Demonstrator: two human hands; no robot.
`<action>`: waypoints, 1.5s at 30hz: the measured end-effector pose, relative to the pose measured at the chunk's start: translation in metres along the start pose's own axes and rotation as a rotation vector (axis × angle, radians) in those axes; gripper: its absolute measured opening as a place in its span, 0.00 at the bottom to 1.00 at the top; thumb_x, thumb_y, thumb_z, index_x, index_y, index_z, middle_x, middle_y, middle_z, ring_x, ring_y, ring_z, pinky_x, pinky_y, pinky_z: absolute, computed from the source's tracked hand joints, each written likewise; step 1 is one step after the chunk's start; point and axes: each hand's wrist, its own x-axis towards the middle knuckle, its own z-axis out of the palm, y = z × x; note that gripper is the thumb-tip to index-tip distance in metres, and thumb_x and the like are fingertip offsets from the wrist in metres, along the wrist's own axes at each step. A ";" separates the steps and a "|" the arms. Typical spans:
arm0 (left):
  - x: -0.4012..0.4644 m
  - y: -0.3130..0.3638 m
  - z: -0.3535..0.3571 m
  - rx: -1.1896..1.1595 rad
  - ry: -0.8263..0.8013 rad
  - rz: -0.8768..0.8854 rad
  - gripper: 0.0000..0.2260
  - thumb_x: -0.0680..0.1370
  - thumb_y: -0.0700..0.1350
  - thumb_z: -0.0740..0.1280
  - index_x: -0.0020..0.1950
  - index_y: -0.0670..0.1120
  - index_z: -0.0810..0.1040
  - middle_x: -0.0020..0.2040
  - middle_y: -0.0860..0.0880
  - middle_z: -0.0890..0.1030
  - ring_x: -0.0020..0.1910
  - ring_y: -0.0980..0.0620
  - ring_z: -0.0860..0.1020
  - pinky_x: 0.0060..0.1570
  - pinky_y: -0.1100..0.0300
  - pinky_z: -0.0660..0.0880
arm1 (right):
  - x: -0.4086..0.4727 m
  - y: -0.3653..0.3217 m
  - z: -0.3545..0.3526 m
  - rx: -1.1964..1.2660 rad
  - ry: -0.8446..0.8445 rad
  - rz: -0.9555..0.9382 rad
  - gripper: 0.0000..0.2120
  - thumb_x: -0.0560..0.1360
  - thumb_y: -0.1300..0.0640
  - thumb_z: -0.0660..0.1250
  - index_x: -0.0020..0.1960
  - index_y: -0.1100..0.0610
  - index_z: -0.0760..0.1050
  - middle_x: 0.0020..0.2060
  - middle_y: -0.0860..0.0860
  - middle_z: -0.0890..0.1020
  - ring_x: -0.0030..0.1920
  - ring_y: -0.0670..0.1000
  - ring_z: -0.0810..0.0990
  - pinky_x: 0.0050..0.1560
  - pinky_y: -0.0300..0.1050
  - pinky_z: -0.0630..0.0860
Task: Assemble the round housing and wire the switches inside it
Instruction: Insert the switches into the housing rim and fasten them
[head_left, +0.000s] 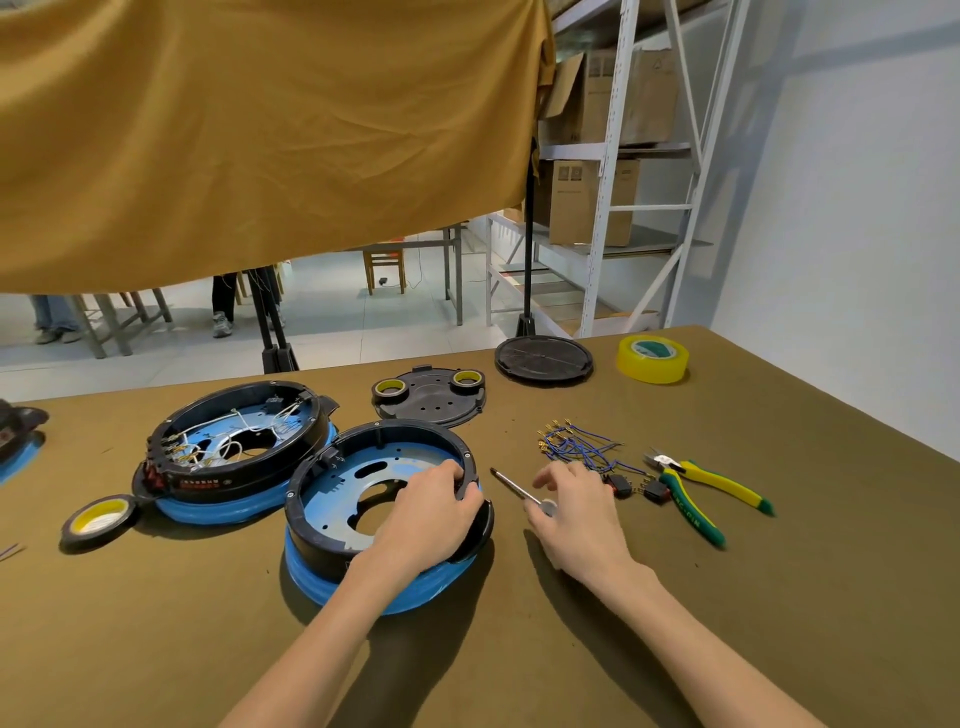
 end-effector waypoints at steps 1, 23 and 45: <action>0.002 -0.002 -0.003 -0.021 -0.030 -0.006 0.10 0.84 0.55 0.61 0.59 0.51 0.76 0.49 0.53 0.81 0.45 0.59 0.78 0.41 0.63 0.75 | 0.001 -0.003 -0.001 0.126 0.022 -0.026 0.09 0.80 0.48 0.69 0.59 0.49 0.77 0.54 0.43 0.78 0.57 0.44 0.75 0.61 0.42 0.74; 0.004 -0.015 -0.009 -0.101 -0.089 -0.051 0.15 0.80 0.63 0.64 0.61 0.55 0.77 0.54 0.56 0.81 0.50 0.60 0.79 0.40 0.67 0.74 | 0.023 -0.031 -0.003 0.332 -0.383 -0.293 0.03 0.82 0.54 0.67 0.52 0.50 0.79 0.44 0.43 0.81 0.45 0.43 0.80 0.42 0.35 0.78; -0.005 0.001 0.002 0.052 0.133 0.055 0.10 0.82 0.54 0.63 0.56 0.49 0.77 0.50 0.53 0.79 0.46 0.55 0.78 0.47 0.57 0.80 | 0.036 0.053 -0.020 -0.504 -0.168 0.028 0.14 0.81 0.59 0.61 0.66 0.55 0.75 0.64 0.56 0.75 0.64 0.58 0.73 0.62 0.51 0.72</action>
